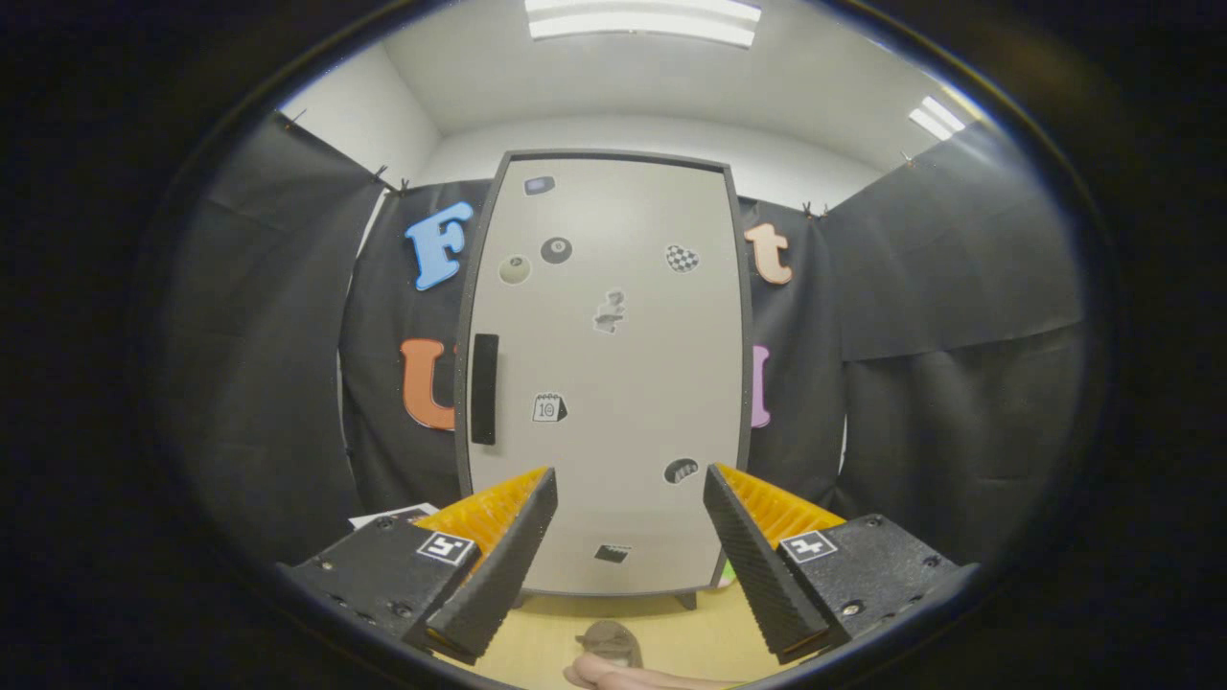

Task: Open the shoe cabinet door, grab the shoes and put them into the shoe cabinet, then close the shoe cabinet door.

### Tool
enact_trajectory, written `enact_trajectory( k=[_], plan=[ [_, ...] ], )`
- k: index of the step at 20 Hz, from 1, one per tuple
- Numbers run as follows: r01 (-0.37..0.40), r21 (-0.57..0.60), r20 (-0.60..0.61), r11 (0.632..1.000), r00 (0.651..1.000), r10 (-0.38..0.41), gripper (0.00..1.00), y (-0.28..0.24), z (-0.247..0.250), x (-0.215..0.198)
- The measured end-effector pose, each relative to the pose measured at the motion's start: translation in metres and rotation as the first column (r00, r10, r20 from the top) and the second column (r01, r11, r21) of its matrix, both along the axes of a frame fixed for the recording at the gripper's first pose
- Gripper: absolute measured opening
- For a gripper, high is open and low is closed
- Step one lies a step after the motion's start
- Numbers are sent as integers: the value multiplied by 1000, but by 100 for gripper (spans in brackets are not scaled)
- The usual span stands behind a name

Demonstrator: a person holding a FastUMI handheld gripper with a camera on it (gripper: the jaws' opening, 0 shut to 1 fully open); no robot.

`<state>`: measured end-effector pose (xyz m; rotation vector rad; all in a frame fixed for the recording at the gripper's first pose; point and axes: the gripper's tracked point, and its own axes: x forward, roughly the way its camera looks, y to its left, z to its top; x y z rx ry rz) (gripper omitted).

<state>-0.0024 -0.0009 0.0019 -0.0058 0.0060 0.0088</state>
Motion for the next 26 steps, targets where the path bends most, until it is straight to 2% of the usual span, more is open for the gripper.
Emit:
enact_trajectory(
  k=[5, 11, 15, 21, 24, 26],
  plan=[
    [-35, 23, -19, 999, 999, 36, 100, 11, 2, 13],
    [-70, 39, -41, 997, 997, 71, 100, 35, 4, 56],
    [-158, 59, -64, 986, 985, 162, 100, 77, 8, 96],
    [-269, 46, -14, 962, 963, 270, 100, 133, 34, 145],
    [-277, -3, -26, 961, 961, 277, 100, 157, 37, 169],
    [-268, 47, -78, 962, 959, 271, 100, 165, 31, 182]
  ],
)
